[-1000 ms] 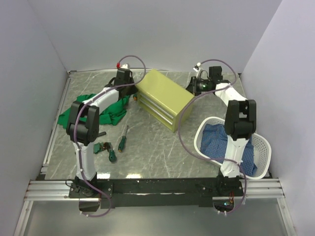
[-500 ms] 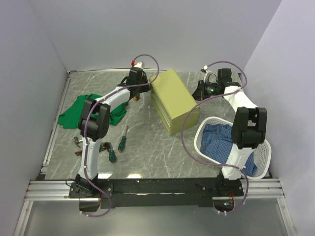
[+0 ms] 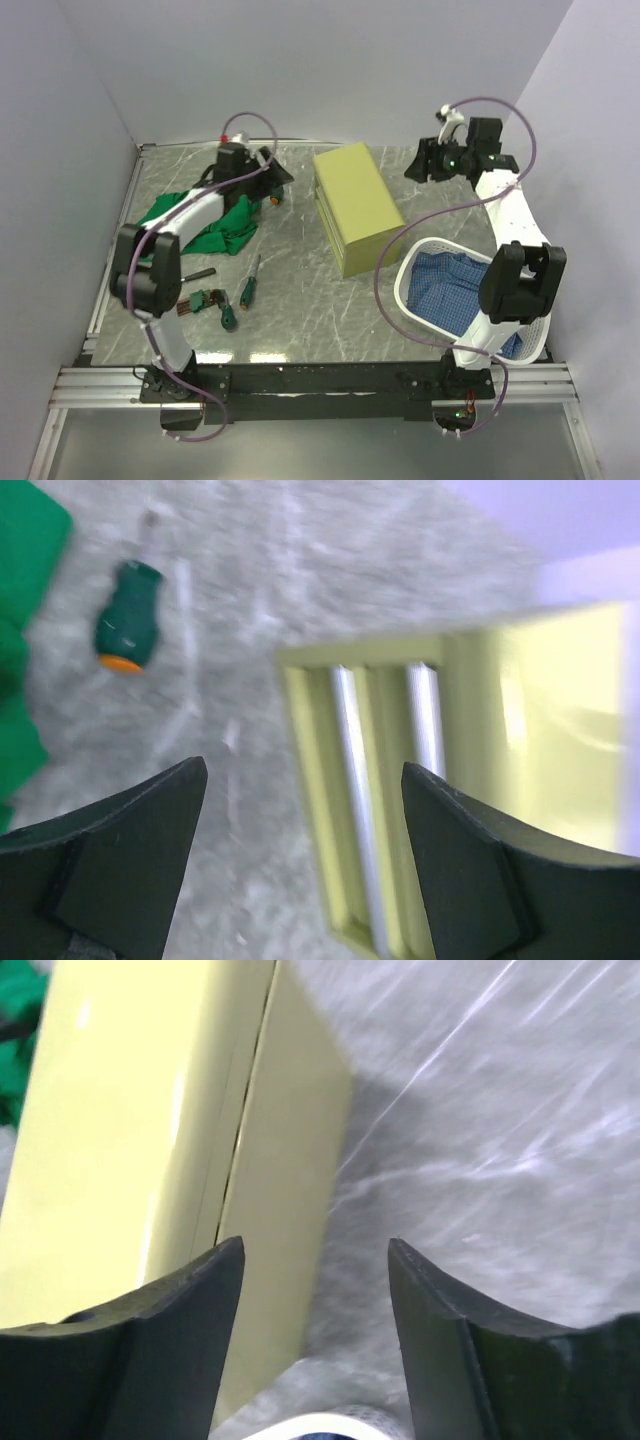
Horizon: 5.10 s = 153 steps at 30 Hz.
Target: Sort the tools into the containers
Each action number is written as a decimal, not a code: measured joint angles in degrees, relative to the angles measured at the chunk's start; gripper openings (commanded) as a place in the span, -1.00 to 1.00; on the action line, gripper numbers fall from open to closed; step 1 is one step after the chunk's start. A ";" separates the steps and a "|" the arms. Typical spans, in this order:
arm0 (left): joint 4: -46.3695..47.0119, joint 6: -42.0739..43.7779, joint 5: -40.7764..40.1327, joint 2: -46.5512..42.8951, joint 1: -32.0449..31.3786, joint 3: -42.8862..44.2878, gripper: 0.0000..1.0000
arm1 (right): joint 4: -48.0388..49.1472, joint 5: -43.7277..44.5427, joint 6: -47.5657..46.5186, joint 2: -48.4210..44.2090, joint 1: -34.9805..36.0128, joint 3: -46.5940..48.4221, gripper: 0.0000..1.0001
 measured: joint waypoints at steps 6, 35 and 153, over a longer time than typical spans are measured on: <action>16.00 -7.45 17.62 -3.82 2.58 -13.25 0.66 | -0.85 5.88 -0.63 -2.62 2.82 7.26 0.45; 32.35 -14.97 26.32 17.09 -4.50 -8.90 0.17 | 0.04 16.46 9.27 3.91 19.30 8.74 0.50; -38.58 50.40 6.12 -4.72 7.85 14.93 0.38 | 13.05 18.80 -2.27 5.79 22.03 2.75 0.55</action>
